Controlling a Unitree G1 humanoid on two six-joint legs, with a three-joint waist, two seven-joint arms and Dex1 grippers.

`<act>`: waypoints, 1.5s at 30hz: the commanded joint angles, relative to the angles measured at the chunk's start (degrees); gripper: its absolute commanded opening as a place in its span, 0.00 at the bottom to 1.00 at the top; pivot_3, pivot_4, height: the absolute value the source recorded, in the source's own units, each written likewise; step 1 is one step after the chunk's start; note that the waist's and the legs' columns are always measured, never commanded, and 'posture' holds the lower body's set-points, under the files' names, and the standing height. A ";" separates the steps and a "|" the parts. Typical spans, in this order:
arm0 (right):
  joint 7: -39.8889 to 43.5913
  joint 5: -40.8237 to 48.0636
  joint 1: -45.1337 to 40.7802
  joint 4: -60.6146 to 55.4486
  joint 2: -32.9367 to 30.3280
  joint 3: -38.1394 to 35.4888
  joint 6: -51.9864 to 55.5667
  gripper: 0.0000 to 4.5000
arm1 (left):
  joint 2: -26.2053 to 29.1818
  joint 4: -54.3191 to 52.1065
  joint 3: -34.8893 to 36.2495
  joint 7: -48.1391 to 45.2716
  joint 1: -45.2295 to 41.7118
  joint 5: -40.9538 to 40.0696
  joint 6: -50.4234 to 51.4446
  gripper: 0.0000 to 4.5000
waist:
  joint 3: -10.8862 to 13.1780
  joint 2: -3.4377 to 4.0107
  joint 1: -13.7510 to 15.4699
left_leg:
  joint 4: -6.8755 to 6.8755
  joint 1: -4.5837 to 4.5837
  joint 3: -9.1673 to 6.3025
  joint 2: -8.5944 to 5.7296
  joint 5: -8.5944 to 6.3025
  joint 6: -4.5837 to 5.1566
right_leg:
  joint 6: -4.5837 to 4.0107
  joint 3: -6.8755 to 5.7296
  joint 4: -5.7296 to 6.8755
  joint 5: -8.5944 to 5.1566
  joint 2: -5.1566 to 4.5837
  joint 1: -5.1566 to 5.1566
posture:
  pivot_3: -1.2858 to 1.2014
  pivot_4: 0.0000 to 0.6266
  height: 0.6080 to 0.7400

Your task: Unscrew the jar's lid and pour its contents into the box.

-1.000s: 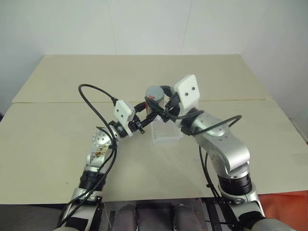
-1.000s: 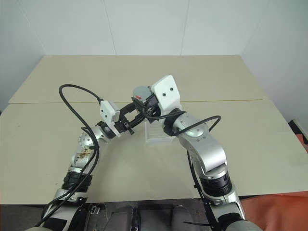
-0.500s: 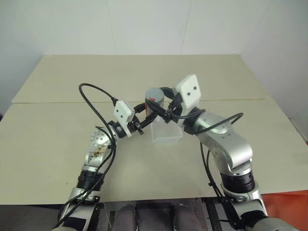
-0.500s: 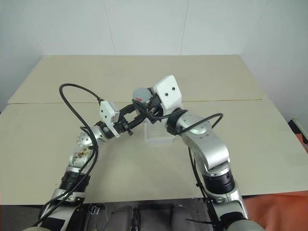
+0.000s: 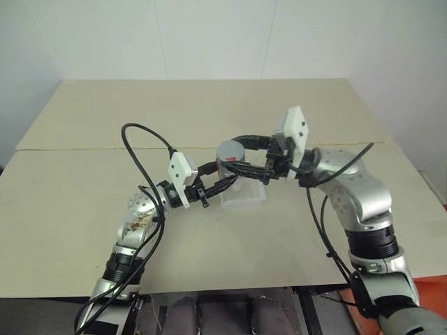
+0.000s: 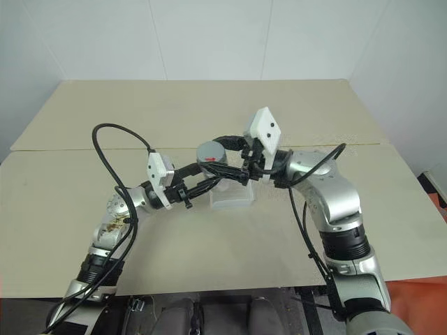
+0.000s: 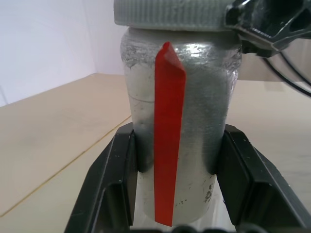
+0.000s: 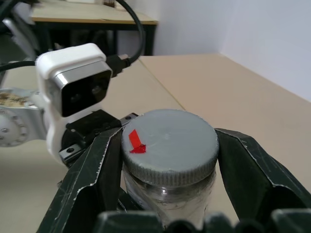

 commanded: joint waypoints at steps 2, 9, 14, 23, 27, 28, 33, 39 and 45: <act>11.16 1.08 -3.98 7.45 1.50 1.77 -9.55 0.63 | -1.40 -3.10 -1.01 -0.05 -0.49 -0.76 -0.43 0.43 | 0.00 0.00 -0.01 | 0.01 0.02 0.01 0.00 0.00 0.00 | 0.00 0.00 0.03 0.00 0.01 0.00 | 0.52 0.24 1.00; 24.12 0.00 -11.37 20.78 1.94 3.14 -16.25 0.63 | -1.53 -4.09 -1.06 -0.19 0.18 -0.62 -0.14 0.43 | 0.01 0.02 -0.01 | -0.01 0.02 0.04 0.02 0.00 0.00 | 0.00 0.01 0.03 0.00 0.01 -0.01 | 0.52 0.24 1.00; 32.90 -2.17 -17.39 31.55 2.52 4.38 -20.06 0.63 | -1.20 -5.27 -1.13 -0.30 0.62 -0.77 0.60 0.43 | 0.03 0.05 -0.03 | 0.00 0.04 0.09 0.03 0.01 -0.01 | 0.00 0.02 0.05 0.00 0.01 -0.01 | 0.52 0.24 1.00; 36.43 -2.56 -25.18 45.86 2.37 6.73 -26.81 0.63 | 0.00 -7.53 -1.01 -0.73 1.54 -1.47 2.01 0.43 | 0.07 0.10 0.01 | -0.01 0.00 0.10 0.04 0.01 -0.02 | -0.01 0.01 0.10 0.01 -0.01 -0.05 | 0.52 0.24 1.00; 36.43 -1.57 -26.33 48.75 1.61 8.53 -28.83 0.63 | 0.28 -7.89 -1.10 -0.81 1.70 -1.55 2.19 0.43 | 0.08 0.10 -0.01 | -0.01 0.00 0.09 0.04 0.01 -0.02 | -0.01 0.01 0.11 0.01 -0.03 -0.05 | 0.52 0.24 1.00; 36.43 -1.29 -26.45 49.18 1.38 8.91 -29.22 0.63 | 0.36 -8.02 -1.15 -0.83 1.77 -1.54 2.20 0.43 | 0.09 0.11 -0.03 | -0.01 0.00 0.10 0.04 0.01 -0.02 | -0.01 0.01 0.11 0.01 -0.03 -0.06 | 0.52 0.24 1.00; 36.43 -0.64 -27.14 51.04 0.71 9.81 -29.96 0.63 | 0.69 -8.20 -1.23 -0.92 1.90 -1.66 2.10 0.43 | 0.09 0.12 -0.04 | -0.01 0.01 0.10 0.06 0.01 -0.02 | -0.02 0.01 0.11 0.01 -0.03 -0.07 | 0.52 0.24 1.00; 36.43 1.06 -27.25 51.22 0.68 8.91 -29.82 0.70 | 0.78 -7.38 -1.45 -1.10 1.49 -1.45 1.67 0.43 | 0.09 0.12 -0.03 | -0.01 0.00 0.10 0.06 0.01 -0.02 | -0.02 0.01 0.12 0.01 -0.04 -0.07 | 0.52 0.24 1.00; 36.43 2.40 -26.20 49.42 0.43 7.37 -29.45 0.99 | 0.56 -6.70 -1.45 -0.85 0.83 -1.28 1.75 0.43 | 0.09 0.12 -0.02 | -0.01 -0.01 0.10 0.05 0.01 -0.02 | -0.02 0.01 0.12 0.01 -0.05 -0.07 | 0.52 0.24 1.00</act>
